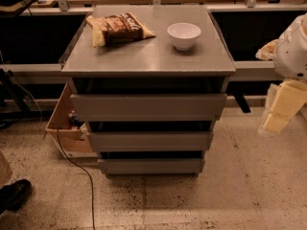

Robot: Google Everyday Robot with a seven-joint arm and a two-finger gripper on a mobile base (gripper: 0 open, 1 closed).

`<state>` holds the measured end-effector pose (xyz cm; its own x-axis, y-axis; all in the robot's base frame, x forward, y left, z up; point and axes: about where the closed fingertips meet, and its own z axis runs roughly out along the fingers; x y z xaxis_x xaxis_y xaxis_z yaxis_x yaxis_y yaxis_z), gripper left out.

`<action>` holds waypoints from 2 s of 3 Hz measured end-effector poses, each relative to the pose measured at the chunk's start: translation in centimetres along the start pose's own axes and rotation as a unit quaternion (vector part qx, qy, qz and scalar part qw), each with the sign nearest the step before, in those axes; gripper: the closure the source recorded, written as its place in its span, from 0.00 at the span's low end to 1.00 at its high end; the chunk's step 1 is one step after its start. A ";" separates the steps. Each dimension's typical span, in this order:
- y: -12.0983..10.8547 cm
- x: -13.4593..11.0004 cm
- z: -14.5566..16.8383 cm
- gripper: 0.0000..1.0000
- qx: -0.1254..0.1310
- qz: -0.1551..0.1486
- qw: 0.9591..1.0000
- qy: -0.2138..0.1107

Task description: Open bottom drawer

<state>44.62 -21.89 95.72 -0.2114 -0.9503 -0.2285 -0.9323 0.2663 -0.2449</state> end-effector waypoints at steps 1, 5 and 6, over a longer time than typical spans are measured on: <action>0.5 1.2 5.8 0.00 -0.025 0.000 0.999 -0.033; 5.5 3.9 30.8 0.00 -0.136 0.047 0.981 -0.133; 6.4 4.1 31.9 0.00 -0.132 0.059 0.978 -0.152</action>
Offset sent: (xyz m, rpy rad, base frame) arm 0.0425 0.0081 -0.2594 0.3029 0.0961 0.0721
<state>47.12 -18.97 63.15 -0.2617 -0.8135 -0.5194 -0.9586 0.2815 0.0421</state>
